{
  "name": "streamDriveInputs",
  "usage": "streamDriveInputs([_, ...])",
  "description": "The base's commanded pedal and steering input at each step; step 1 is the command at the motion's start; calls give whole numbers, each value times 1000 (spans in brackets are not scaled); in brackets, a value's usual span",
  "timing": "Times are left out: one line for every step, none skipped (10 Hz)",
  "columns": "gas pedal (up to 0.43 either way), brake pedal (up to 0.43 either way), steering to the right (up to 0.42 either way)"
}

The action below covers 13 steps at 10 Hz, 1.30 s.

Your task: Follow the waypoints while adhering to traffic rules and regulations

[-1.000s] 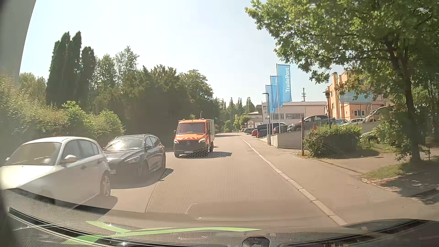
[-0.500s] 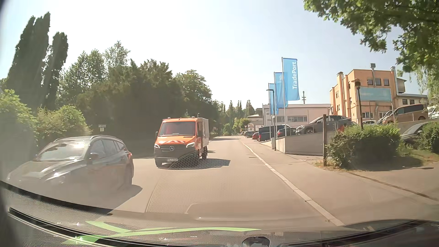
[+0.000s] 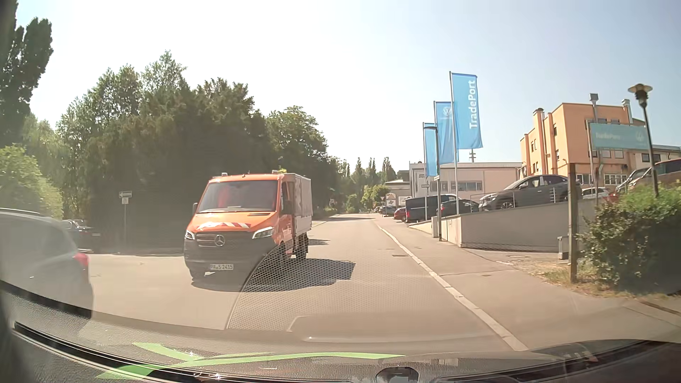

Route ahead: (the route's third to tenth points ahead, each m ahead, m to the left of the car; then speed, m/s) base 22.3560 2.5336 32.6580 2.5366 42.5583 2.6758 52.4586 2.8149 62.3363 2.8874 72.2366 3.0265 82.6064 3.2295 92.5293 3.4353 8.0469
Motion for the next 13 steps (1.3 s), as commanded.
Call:
streamDriveInputs([169,0,-4])
streamDriveInputs([169,0,-4])
streamDriveInputs([169,0,-5])
streamDriveInputs([169,0,-5])
streamDriveInputs([169,0,-5])
streamDriveInputs([169,0,-5])
streamDriveInputs([169,0,-6])
streamDriveInputs([169,0,-8])
streamDriveInputs([169,0,-9])
streamDriveInputs([169,0,-9])
streamDriveInputs([169,0,-9])
streamDriveInputs([169,0,-9])
streamDriveInputs([169,0,-8])
